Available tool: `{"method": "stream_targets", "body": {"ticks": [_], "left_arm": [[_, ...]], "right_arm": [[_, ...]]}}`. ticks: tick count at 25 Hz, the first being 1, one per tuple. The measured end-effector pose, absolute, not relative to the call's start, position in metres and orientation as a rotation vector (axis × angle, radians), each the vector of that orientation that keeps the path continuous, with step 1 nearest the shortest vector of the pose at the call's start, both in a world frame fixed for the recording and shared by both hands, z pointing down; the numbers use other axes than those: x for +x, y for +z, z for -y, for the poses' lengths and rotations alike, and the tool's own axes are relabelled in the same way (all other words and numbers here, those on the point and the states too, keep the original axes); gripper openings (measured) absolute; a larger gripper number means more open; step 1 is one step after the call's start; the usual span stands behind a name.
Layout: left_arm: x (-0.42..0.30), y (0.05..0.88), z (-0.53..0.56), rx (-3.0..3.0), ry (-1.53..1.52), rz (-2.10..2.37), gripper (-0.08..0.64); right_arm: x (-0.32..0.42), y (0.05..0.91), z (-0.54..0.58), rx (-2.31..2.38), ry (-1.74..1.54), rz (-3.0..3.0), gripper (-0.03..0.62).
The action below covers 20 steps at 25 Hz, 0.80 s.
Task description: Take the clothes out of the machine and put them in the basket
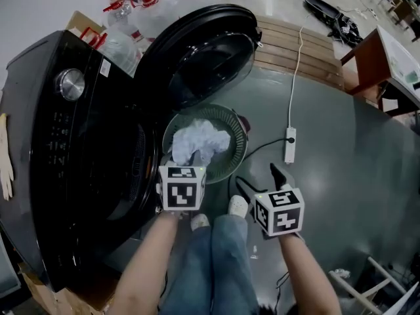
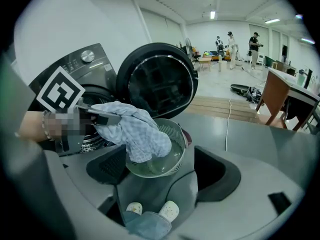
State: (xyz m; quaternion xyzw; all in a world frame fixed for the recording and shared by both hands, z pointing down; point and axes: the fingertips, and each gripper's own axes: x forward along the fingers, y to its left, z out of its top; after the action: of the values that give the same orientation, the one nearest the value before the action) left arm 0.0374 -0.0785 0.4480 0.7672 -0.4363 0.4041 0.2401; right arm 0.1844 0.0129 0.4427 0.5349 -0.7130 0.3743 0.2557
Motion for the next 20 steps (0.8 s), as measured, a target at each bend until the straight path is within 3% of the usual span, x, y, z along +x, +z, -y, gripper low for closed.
{"method": "stream_targets", "body": {"ticks": [12, 13, 15, 20], "left_arm": [[0.04, 0.546, 0.084, 1.997, 1.258, 1.026, 0.118], [0.039, 0.554, 0.084, 1.977, 1.277, 1.022, 0.196], [0.04, 0.567, 0.085, 1.954, 1.308, 0.989, 0.481], [0.037, 0.573, 0.092, 1.94, 1.317, 1.003, 0.514]], "right_arm": [[0.175, 0.501, 0.001, 1.382, 1.113, 1.897, 0.417], [0.174, 0.502, 0.003, 1.376, 1.116, 1.897, 0.417], [0.174, 0.503, 0.007, 1.369, 1.118, 1.897, 0.416], [0.175, 0.504, 0.02, 1.348, 1.108, 1.913, 0.416]]}}
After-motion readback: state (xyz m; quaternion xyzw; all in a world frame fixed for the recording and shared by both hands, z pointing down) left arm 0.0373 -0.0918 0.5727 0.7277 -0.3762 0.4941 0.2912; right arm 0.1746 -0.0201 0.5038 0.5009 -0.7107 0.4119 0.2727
